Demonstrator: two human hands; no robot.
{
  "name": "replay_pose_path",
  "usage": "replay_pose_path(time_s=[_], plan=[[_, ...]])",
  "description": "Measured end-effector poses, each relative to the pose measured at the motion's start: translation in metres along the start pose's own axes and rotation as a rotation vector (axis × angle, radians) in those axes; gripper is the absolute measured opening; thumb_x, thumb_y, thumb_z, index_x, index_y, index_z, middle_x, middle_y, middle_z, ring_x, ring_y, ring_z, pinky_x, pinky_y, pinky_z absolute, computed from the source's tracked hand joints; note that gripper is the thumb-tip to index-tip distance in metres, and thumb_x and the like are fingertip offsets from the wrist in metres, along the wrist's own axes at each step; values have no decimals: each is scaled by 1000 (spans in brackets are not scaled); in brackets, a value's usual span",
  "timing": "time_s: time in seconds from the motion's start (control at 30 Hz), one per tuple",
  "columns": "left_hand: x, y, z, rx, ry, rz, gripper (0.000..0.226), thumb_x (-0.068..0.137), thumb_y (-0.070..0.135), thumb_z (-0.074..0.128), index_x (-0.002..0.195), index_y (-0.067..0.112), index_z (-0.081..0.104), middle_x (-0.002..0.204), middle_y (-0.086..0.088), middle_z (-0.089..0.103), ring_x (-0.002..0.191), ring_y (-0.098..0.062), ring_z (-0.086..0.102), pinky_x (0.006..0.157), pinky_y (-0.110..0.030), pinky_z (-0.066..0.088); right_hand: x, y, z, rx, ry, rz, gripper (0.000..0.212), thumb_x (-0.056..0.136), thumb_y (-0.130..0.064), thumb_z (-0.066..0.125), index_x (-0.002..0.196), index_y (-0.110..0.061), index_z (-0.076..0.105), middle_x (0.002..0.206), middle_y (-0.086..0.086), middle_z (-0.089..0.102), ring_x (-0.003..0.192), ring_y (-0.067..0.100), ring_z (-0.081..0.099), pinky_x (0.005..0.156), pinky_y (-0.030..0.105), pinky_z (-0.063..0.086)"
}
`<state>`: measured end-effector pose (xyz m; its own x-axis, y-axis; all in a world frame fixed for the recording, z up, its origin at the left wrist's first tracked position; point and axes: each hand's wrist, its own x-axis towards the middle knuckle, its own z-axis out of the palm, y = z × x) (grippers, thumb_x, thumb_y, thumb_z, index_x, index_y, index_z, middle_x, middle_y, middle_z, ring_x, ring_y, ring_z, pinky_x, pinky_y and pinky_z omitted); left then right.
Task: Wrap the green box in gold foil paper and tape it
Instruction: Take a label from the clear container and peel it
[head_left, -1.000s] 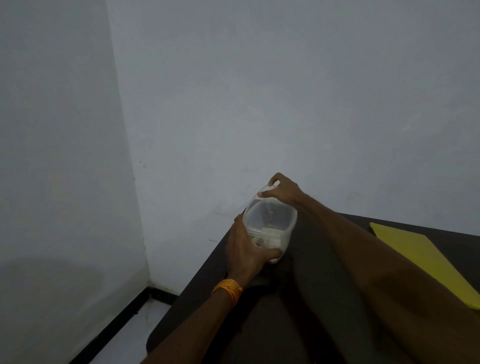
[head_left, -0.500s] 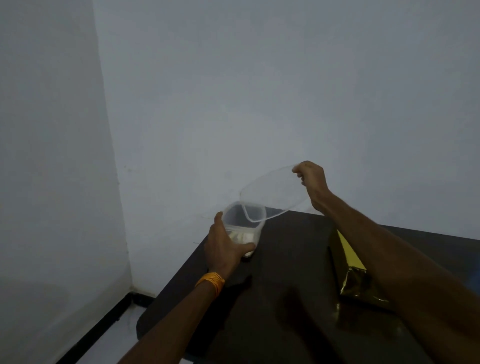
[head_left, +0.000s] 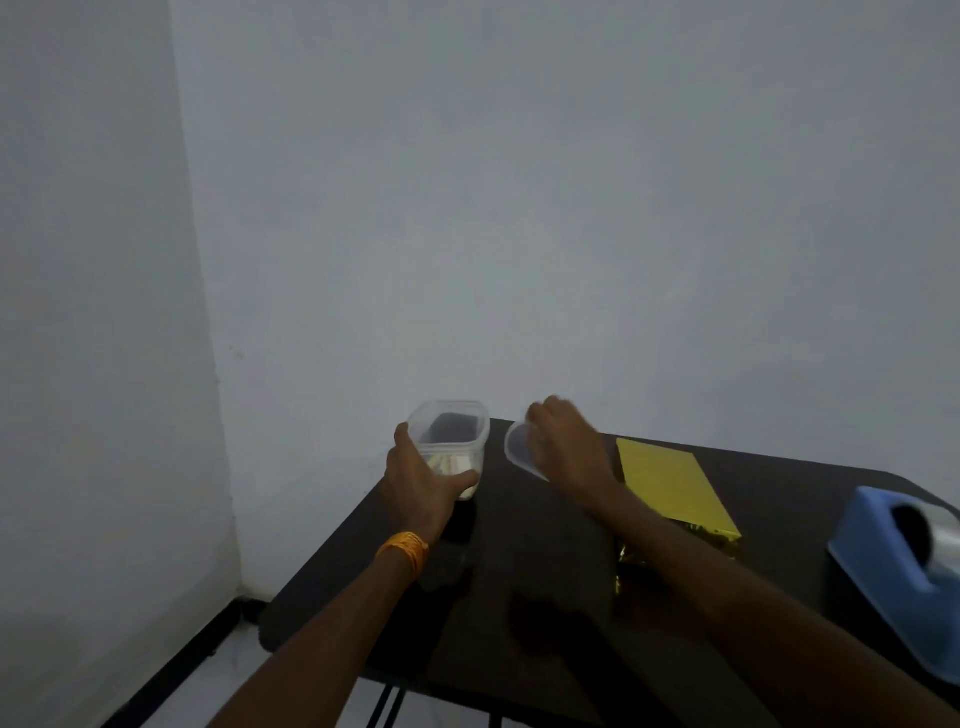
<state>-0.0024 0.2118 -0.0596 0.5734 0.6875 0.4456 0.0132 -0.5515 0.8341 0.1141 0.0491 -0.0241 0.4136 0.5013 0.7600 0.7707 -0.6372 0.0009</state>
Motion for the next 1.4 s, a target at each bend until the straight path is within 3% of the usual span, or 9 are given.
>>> replay_pose_path(time_s=[0.3, 0.4, 0.53, 0.67, 0.73, 0.97, 1.17, 1.3, 1.4], plan=[[-11, 17, -27, -24, 45, 4, 107, 56, 42, 93, 142, 18, 33, 136, -8, 53, 122, -29, 53, 98, -42, 48, -55, -42, 23, 109, -269, -69, 27, 86, -39, 71, 105, -21, 66, 111, -3, 63, 101, 12, 58, 86, 23, 47], [-22, 19, -31, -30, 32, 10, 108, 56, 42, 93, 143, 18, 33, 137, -8, 53, 122, -28, 52, 96, -40, 48, -66, -45, 21, 200, -329, -36, 32, 84, -44, 72, 105, -21, 69, 112, -5, 65, 100, 6, 57, 84, 16, 42], [-37, 23, -33, -60, 12, 45, 106, 58, 41, 92, 144, 18, 33, 137, -7, 52, 123, -27, 51, 93, -32, 45, -76, -47, 12, 329, -407, 45, 29, 87, -40, 68, 107, -20, 70, 109, -5, 68, 94, 5, 61, 83, 24, 53], [-45, 26, -28, -59, -2, 77, 109, 52, 45, 93, 141, 20, 35, 132, -5, 54, 120, -26, 53, 94, -37, 47, -76, -39, -7, 303, -233, 190, 9, 89, -28, 65, 92, -22, 71, 95, -6, 67, 83, 5, 59, 72, 21, 51], [-52, 27, -23, -61, -14, 86, 108, 48, 48, 92, 138, 22, 36, 130, -3, 56, 118, -24, 54, 94, -42, 52, -73, -29, -20, 268, -136, 239, 8, 87, -25, 65, 84, -19, 70, 88, -4, 66, 77, 8, 58, 70, 29, 54], [-83, 29, 2, -83, -80, 91, 113, 42, 50, 89, 140, 24, 39, 128, 3, 54, 119, -19, 53, 95, -45, 50, -52, -10, -66, 338, 34, 327, 11, 87, -15, 62, 81, -12, 71, 78, -2, 66, 69, 11, 59, 64, 27, 47], [-97, 15, 6, -57, -119, 105, 122, 46, 51, 90, 147, 24, 28, 136, 0, 48, 124, -22, 49, 94, -33, 43, -24, -15, -62, 428, -222, 264, 18, 82, -6, 65, 94, -14, 75, 84, -2, 72, 77, 10, 63, 68, 21, 46], [-89, 16, -5, -77, -135, 119, 134, 45, 82, 75, 153, 29, 16, 152, 2, 34, 137, -18, 36, 106, -44, 40, -5, -26, -49, 318, -357, 115, 21, 82, -5, 63, 99, -9, 75, 97, 5, 74, 88, 17, 67, 76, 26, 51], [-71, 20, -16, -238, -82, 44, 109, 62, 87, 59, 148, 30, 26, 150, 2, 40, 137, -18, 38, 110, -49, 38, 10, -35, -32, 165, -534, 29, 21, 83, -7, 64, 102, -5, 73, 103, 11, 72, 96, 25, 66, 77, 27, 47]])
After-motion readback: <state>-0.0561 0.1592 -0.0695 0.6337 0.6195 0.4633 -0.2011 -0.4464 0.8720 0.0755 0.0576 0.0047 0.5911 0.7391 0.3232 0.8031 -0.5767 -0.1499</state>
